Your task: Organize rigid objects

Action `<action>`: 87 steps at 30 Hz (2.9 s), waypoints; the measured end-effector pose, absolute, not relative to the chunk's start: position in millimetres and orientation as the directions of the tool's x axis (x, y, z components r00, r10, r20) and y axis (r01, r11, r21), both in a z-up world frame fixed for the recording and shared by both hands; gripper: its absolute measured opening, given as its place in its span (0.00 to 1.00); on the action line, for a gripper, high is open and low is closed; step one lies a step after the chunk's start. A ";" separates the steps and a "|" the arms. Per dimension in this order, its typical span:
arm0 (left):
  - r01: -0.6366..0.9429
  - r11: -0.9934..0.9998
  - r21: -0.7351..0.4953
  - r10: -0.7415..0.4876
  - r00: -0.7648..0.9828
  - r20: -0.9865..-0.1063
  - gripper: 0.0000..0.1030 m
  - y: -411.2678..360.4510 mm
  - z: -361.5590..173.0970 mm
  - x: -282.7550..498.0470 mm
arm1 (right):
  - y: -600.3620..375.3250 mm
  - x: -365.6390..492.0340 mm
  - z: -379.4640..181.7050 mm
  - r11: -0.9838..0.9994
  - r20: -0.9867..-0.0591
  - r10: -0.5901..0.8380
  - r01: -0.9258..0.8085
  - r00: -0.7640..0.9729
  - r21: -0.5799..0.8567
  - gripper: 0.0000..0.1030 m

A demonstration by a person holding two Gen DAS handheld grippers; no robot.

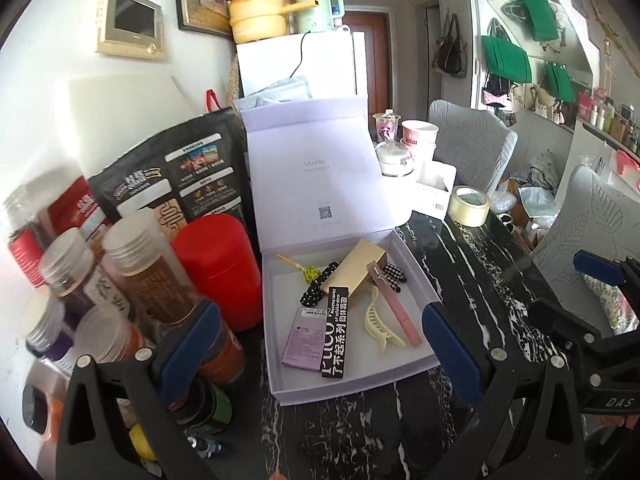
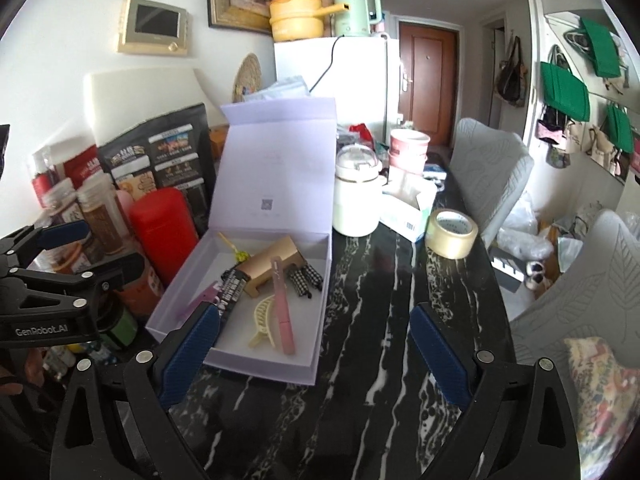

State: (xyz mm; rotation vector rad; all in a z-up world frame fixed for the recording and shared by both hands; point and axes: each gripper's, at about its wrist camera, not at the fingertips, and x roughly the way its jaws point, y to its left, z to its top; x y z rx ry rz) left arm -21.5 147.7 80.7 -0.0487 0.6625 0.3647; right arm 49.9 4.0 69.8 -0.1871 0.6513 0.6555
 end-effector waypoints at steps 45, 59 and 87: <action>-0.389 0.919 0.066 0.338 0.690 -0.640 1.00 123.1 67.2 -87.2 | -26.8 -23.7 70.5 0.792 -0.612 0.508 -0.608 0.606 0.055 0.95; -0.373 0.925 0.070 0.326 0.690 -0.646 1.00 120.3 64.3 -85.8 | -26.4 -23.1 69.4 0.802 -0.616 0.485 -0.596 0.621 0.030 0.95; -0.369 0.927 0.071 0.323 0.685 -0.654 1.00 118.6 64.1 -90.5 | -26.8 -27.9 70.3 0.802 -0.618 0.480 -0.597 0.622 0.021 0.95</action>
